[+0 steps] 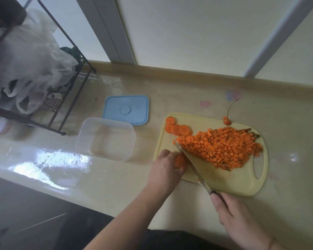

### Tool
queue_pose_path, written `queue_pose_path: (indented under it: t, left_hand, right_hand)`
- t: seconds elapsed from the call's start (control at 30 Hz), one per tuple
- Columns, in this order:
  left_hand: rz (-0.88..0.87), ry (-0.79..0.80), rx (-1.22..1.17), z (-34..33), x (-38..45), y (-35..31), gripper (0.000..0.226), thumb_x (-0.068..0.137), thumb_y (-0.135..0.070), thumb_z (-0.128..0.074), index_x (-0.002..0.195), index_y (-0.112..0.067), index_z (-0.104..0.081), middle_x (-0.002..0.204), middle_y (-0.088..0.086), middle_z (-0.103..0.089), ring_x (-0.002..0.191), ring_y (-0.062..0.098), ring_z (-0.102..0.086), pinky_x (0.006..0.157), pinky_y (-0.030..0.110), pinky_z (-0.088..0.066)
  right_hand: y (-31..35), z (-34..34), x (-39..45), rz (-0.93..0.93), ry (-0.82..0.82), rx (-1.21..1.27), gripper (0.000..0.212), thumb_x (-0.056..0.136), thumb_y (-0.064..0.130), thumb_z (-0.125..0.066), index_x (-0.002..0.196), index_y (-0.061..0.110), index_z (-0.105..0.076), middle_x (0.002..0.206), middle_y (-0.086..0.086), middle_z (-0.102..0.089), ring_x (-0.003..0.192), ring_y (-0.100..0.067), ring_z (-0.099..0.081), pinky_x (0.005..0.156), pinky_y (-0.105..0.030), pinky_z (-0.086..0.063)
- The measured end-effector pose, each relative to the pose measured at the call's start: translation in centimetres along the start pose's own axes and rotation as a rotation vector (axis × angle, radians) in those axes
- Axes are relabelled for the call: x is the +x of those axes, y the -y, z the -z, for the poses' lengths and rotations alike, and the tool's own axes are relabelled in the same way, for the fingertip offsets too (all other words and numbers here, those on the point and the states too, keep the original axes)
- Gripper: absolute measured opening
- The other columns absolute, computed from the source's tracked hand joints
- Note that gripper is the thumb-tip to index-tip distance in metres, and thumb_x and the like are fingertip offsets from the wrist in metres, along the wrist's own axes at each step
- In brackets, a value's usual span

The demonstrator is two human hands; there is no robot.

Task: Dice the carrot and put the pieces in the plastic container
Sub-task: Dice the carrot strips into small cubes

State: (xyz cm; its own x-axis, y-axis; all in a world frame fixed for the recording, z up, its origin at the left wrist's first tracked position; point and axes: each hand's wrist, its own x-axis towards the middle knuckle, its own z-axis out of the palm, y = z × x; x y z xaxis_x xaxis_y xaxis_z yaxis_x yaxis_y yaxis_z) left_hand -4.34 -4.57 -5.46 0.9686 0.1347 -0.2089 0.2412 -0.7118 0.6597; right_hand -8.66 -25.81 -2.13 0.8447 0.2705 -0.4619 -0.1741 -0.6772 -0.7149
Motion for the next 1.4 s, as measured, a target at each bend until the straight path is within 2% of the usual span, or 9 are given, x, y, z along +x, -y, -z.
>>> queue_pose_path:
  t: [0.07, 0.2, 0.3, 0.5, 0.63, 0.9, 1.07, 1.23, 1.4]
  left_hand:
    - [-0.004, 0.019, 0.005, 0.0, 0.2, 0.0, 0.037, 0.081, -0.02, -0.075, 0.118, -0.022, -0.073, 0.102, 0.0, -0.055, 0.088, 0.023, -0.061, 0.079, 0.025, -0.048]
    - [-0.013, 0.093, 0.091, 0.2, 0.4, 0.2, 0.041, 0.084, -0.024, -0.07, 0.125, -0.021, -0.066, 0.109, 0.002, -0.052, 0.093, 0.028, -0.061, 0.081, 0.039, -0.053]
    - [-0.004, 0.065, 0.077, 0.3, 0.3, 0.3, 0.038, 0.084, -0.024, -0.072, 0.121, -0.017, -0.068, 0.109, 0.004, -0.055, 0.094, 0.029, -0.061, 0.082, 0.039, -0.052]
    - [0.005, 0.048, 0.073, 0.4, 0.4, 0.3, 0.029, 0.083, -0.023, -0.073, 0.11, -0.012, -0.072, 0.102, 0.006, -0.058, 0.09, 0.029, -0.061, 0.079, 0.04, -0.052]
    - [-0.009, 0.034, 0.089, 0.3, 0.2, 0.5, 0.023, 0.087, -0.026, -0.071, 0.103, -0.009, -0.072, 0.101, 0.006, -0.058, 0.086, 0.03, -0.061, 0.076, 0.041, -0.053]
    - [-0.147, -0.046, 0.173, -0.1, 0.1, 1.7, 0.023, 0.079, -0.032, -0.069, 0.089, -0.012, -0.069, 0.088, 0.005, -0.059, 0.072, 0.03, -0.061, 0.057, 0.041, -0.055]
    - [-0.209, -0.022, 0.169, 0.6, 0.1, 2.6, 0.044, 0.078, -0.053, -0.059, 0.1, -0.016, -0.071, 0.093, 0.001, -0.06, 0.076, 0.024, -0.063, 0.061, 0.035, -0.056]
    - [-0.551, -0.18, 0.235, 0.8, 0.4, 3.6, 0.032, 0.089, -0.04, -0.068, 0.103, -0.011, -0.071, 0.099, 0.004, -0.065, 0.084, 0.026, -0.062, 0.067, 0.031, -0.052]
    - [-0.747, -0.128, 0.181, 0.3, 0.9, 4.2, 0.014, 0.097, -0.019, -0.067, 0.099, -0.008, -0.075, 0.1, 0.006, -0.069, 0.09, 0.03, -0.063, 0.076, 0.035, -0.054]
  right_hand:
    - [0.2, -0.1, 0.1, 0.0, -0.007, 0.027, 0.058, 0.084, 0.069, -0.03, 0.071, 0.016, -0.051, 0.06, 0.002, -0.056, 0.056, -0.016, -0.054, 0.058, -0.028, -0.042]
    - [0.6, 0.8, 0.3, -0.029, -0.013, 0.057, 0.042, 0.095, 0.046, -0.045, 0.066, 0.016, -0.05, 0.055, 0.006, -0.054, 0.052, -0.01, -0.05, 0.056, -0.027, -0.041]
    - [0.7, 0.9, 0.3, -0.015, -0.003, 0.047, 0.043, 0.086, 0.05, -0.042, 0.068, 0.013, -0.052, 0.053, 0.005, -0.051, 0.051, -0.01, -0.05, 0.054, -0.023, -0.039]
    - [0.4, 0.3, 0.2, -0.012, 0.026, 0.041, 0.036, 0.095, 0.038, -0.047, 0.071, 0.012, -0.053, 0.057, 0.005, -0.054, 0.054, -0.012, -0.052, 0.061, -0.031, -0.044]
    - [0.9, 1.4, 0.4, -0.014, 0.015, 0.055, 0.044, 0.087, 0.051, -0.041, 0.068, 0.013, -0.052, 0.053, 0.005, -0.051, 0.052, -0.01, -0.051, 0.056, -0.025, -0.041]
    - [0.7, 1.7, 0.6, 0.016, 0.042, 0.013, 0.053, 0.082, 0.062, -0.035, 0.067, 0.013, -0.046, 0.06, -0.006, -0.055, 0.053, -0.016, -0.052, 0.059, -0.032, -0.043]
    - [0.4, 1.9, 0.5, 0.016, 0.023, -0.008, 0.053, 0.083, 0.063, -0.034, 0.067, 0.014, -0.046, 0.067, -0.005, -0.058, 0.057, -0.017, -0.055, 0.062, -0.031, -0.045]
    - [-0.6, 1.7, 0.7, 0.081, -0.009, -0.018, 0.058, 0.083, 0.077, -0.029, 0.068, 0.023, -0.043, 0.063, 0.0, -0.053, 0.058, -0.011, -0.053, 0.059, -0.026, -0.042]
    - [-1.0, 1.7, 0.7, 0.119, -0.025, -0.052, 0.054, 0.085, 0.077, -0.028, 0.07, 0.027, -0.044, 0.063, 0.004, -0.052, 0.061, -0.008, -0.052, 0.061, -0.026, -0.041]
